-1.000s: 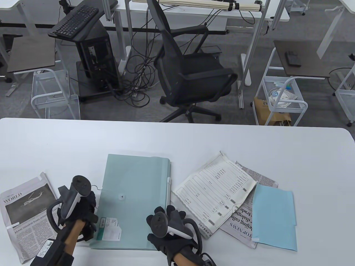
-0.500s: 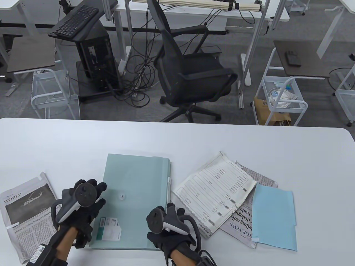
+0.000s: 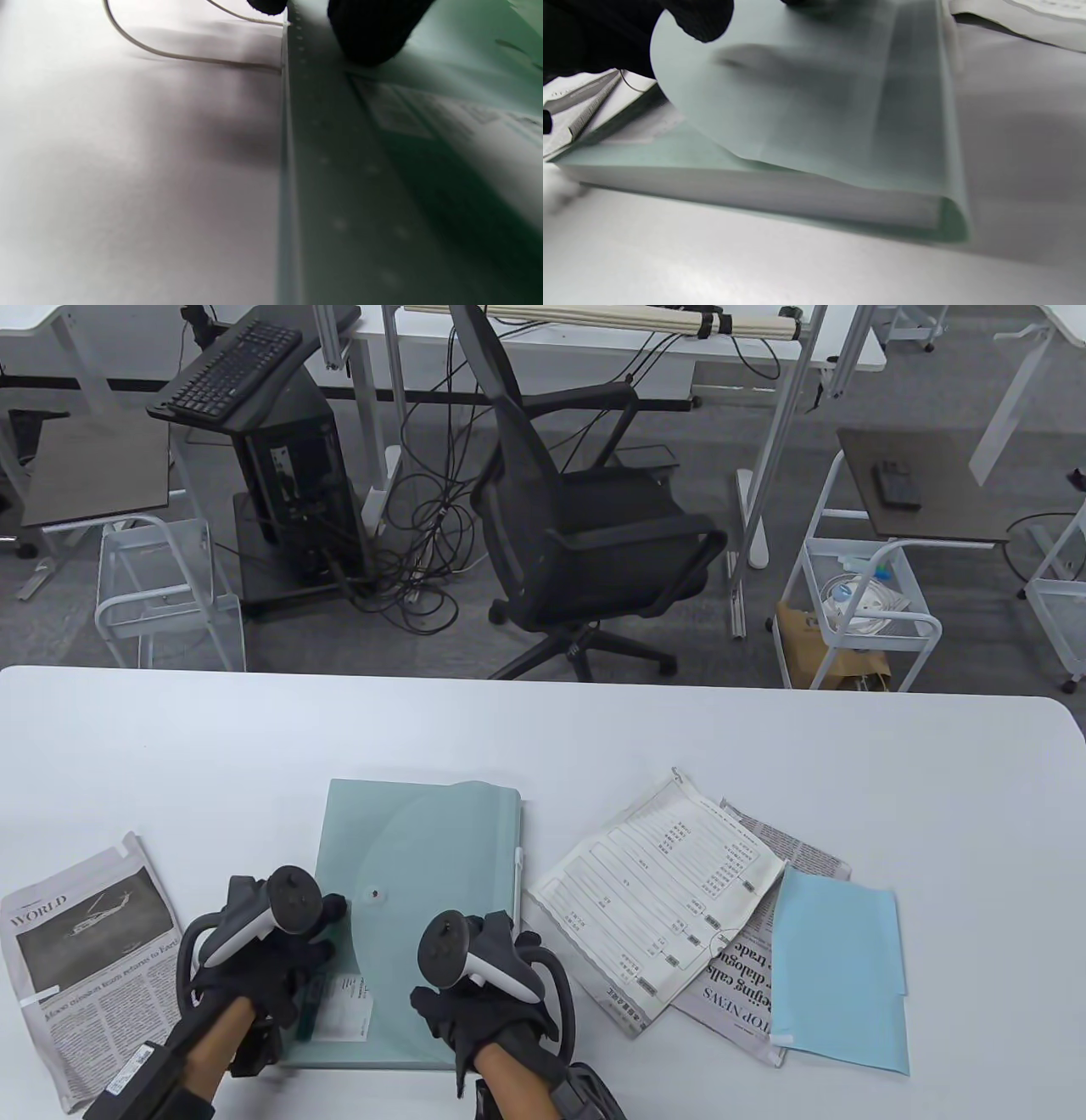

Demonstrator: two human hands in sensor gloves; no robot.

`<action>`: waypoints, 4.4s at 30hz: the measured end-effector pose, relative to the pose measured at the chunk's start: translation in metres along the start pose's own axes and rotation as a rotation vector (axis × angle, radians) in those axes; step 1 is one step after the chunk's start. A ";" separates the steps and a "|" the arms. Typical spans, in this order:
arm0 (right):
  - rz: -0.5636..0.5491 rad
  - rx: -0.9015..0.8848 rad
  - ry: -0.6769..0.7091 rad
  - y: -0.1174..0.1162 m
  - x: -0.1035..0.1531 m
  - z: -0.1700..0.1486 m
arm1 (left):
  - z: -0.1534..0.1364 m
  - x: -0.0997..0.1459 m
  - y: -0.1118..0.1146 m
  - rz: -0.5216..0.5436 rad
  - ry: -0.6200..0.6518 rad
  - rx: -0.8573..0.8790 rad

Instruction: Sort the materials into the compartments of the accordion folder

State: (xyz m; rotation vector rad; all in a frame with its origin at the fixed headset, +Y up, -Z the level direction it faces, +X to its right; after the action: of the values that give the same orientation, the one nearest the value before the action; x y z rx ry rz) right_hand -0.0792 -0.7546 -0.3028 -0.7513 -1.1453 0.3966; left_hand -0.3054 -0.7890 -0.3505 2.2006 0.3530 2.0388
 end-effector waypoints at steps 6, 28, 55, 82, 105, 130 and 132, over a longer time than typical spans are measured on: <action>-0.110 0.000 0.070 0.010 -0.002 0.030 | 0.006 0.004 0.000 0.011 -0.023 -0.042; -0.545 0.603 0.006 0.035 0.081 0.044 | 0.008 0.003 0.002 -0.026 -0.028 -0.020; -0.200 0.453 -0.211 0.006 0.053 -0.081 | 0.002 0.006 0.007 -0.157 -0.077 -0.075; -0.166 -0.010 0.057 -0.012 0.043 -0.138 | 0.096 0.044 -0.031 0.036 0.076 0.113; -0.149 -0.020 0.047 -0.015 0.039 -0.142 | 0.180 0.032 -0.022 -0.002 -0.028 0.154; -0.130 0.129 -0.084 -0.023 0.032 -0.131 | 0.030 0.043 -0.075 -0.051 0.155 1.224; -0.137 0.134 -0.089 -0.024 0.032 -0.129 | 0.020 0.042 -0.073 -0.057 0.204 1.277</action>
State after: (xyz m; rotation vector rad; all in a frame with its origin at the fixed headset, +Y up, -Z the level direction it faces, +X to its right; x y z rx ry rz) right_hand 0.0498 -0.7933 -0.2918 -0.5396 -1.2332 0.3907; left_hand -0.2893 -0.7068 -0.3293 2.3213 2.1944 2.2652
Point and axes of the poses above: the tracker on the back of each hand, its own z axis roughly to the thumb side, its own x axis roughly from the fingertips to the wrist, y = z × x, the point moved 2 cm from there along -x, roughly from the wrist to the fingertips, and after that the axes turned 13 degrees about z, right-handed, at the moved point
